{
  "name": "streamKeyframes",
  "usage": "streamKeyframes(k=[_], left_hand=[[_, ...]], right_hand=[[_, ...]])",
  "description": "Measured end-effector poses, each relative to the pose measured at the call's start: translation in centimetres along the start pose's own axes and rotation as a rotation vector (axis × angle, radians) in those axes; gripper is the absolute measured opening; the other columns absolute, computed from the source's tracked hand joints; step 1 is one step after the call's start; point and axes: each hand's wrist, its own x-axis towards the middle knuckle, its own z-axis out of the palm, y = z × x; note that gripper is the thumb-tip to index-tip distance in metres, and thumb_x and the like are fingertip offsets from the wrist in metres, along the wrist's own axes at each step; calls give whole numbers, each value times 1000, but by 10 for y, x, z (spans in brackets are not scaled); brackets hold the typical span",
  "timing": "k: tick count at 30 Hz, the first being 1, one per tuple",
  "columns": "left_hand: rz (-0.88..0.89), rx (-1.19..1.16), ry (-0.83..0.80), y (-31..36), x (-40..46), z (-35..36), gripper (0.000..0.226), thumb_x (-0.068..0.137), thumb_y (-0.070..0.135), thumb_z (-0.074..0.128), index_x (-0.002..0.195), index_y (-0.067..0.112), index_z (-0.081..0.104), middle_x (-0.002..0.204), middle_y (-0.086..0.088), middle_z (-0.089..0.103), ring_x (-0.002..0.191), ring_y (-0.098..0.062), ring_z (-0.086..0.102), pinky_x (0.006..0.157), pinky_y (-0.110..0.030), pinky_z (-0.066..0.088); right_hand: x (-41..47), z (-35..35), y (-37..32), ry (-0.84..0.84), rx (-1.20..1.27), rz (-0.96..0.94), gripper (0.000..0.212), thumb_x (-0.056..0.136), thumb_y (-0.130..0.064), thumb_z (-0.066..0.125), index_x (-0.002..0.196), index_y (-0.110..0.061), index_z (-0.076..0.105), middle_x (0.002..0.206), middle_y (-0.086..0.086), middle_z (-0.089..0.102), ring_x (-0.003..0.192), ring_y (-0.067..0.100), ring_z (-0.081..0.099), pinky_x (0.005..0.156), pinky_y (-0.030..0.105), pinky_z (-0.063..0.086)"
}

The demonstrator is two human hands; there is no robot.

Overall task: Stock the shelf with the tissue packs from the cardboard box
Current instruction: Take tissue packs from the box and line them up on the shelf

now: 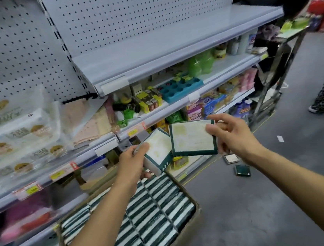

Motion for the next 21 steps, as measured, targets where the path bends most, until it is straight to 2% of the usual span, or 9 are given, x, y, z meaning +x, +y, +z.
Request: streamKeyframes(k=[2, 5, 8, 10, 13, 15, 19, 21], left_hand=[[16, -28, 25, 12, 3, 15, 29, 95, 37, 60, 113, 14, 59, 100, -34, 64, 54, -25, 57, 41, -26, 45], [70, -79, 83, 35, 7, 30, 32, 95, 36, 60, 115, 12, 56, 95, -29, 64, 43, -21, 55, 41, -27, 47], [138, -96, 132, 56, 18, 37, 36, 96, 37, 59, 120, 12, 54, 102, -30, 62, 48, -20, 59, 44, -26, 50], [169, -94, 164, 68, 26, 40, 34, 96, 37, 59, 119, 13, 55, 104, -31, 62, 49, -21, 61, 46, -27, 52], [222, -73, 212, 91, 41, 46, 31, 97, 34, 59, 116, 10, 57, 91, -18, 62, 52, -22, 61, 50, -33, 54], [270, -55, 242, 108, 56, 47, 30, 97, 31, 58, 116, 8, 56, 84, -13, 59, 53, -21, 61, 48, -31, 54], [312, -76, 301, 142, 95, 41, 30, 96, 32, 59, 117, 9, 56, 90, -21, 62, 57, -25, 61, 38, -24, 45], [320, -84, 335, 158, 115, 37, 31, 96, 34, 59, 116, 10, 55, 95, -25, 64, 55, -22, 58, 36, -22, 42]], right_hand=[[7, -16, -6, -17, -18, -59, 21, 93, -16, 63, 114, -21, 59, 77, 3, 69, 48, 24, 57, 42, 31, 40], [23, -32, -13, -18, -20, -137, 22, 93, -14, 64, 112, -23, 57, 95, 6, 69, 53, 22, 61, 42, 32, 44], [46, -40, -23, -13, -14, -220, 24, 93, -15, 63, 115, -18, 55, 104, 6, 68, 58, 24, 65, 45, 24, 47], [64, -43, -30, -9, -5, -253, 26, 93, -15, 63, 117, -16, 54, 106, 9, 68, 58, 28, 65, 47, 22, 47], [96, -46, -41, -16, -14, -296, 27, 93, -15, 63, 119, -17, 53, 110, 8, 65, 55, 27, 65, 46, 23, 47], [119, -47, -49, -26, -14, -328, 26, 93, -14, 64, 117, -18, 54, 109, 7, 64, 51, 26, 64, 44, 24, 47], [176, -37, -68, -71, 45, -403, 22, 91, -10, 65, 102, -29, 58, 105, 3, 64, 40, 29, 55, 37, 27, 43], [207, -27, -79, -107, 60, -443, 25, 92, -7, 63, 101, -30, 59, 101, 4, 65, 49, 27, 65, 41, 28, 47]])
